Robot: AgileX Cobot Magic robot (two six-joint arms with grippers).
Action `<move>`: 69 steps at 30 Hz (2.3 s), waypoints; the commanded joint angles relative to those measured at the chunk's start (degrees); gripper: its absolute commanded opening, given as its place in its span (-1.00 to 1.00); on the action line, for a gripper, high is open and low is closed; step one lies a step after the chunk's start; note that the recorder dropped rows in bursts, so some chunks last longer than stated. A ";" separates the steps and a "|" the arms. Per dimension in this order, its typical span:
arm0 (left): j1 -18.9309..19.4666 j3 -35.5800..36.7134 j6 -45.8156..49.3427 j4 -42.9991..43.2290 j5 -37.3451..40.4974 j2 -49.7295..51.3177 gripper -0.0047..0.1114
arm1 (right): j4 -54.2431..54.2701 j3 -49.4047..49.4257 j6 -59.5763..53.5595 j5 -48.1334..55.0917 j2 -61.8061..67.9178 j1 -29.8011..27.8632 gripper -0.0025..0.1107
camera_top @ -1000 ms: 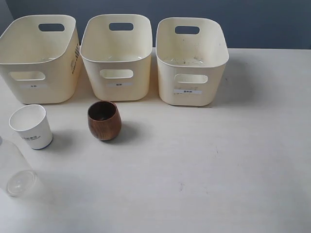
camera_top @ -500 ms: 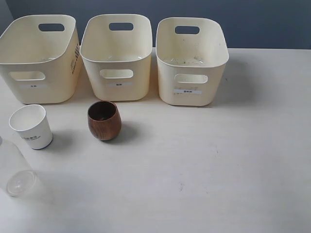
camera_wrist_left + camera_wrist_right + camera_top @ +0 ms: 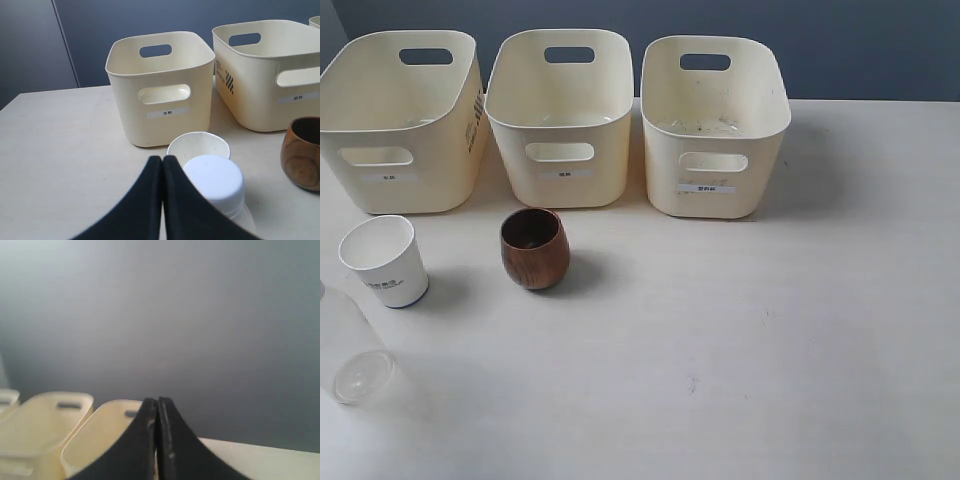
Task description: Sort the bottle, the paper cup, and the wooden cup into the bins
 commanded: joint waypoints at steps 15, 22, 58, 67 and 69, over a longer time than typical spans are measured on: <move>-0.05 -0.07 -0.16 0.10 -0.79 0.19 -0.92 | 14.03 -27.51 -39.58 13.34 52.20 34.65 -0.97; -0.05 -0.07 -0.16 0.10 -0.79 0.19 -0.92 | 14.03 -32.35 -40.02 11.71 62.46 38.09 -0.47; -0.05 -0.07 -0.16 0.10 -0.79 0.19 -0.92 | 17.40 -42.24 -48.75 9.25 89.31 40.29 -0.83; -0.05 -0.07 -0.16 0.10 -0.79 0.19 -0.92 | 16.25 -42.24 -48.75 7.23 87.12 40.79 -0.96; -0.05 -0.07 -0.16 0.10 -0.79 0.19 -0.92 | 16.25 -42.24 -48.75 6.14 84.84 40.79 -0.96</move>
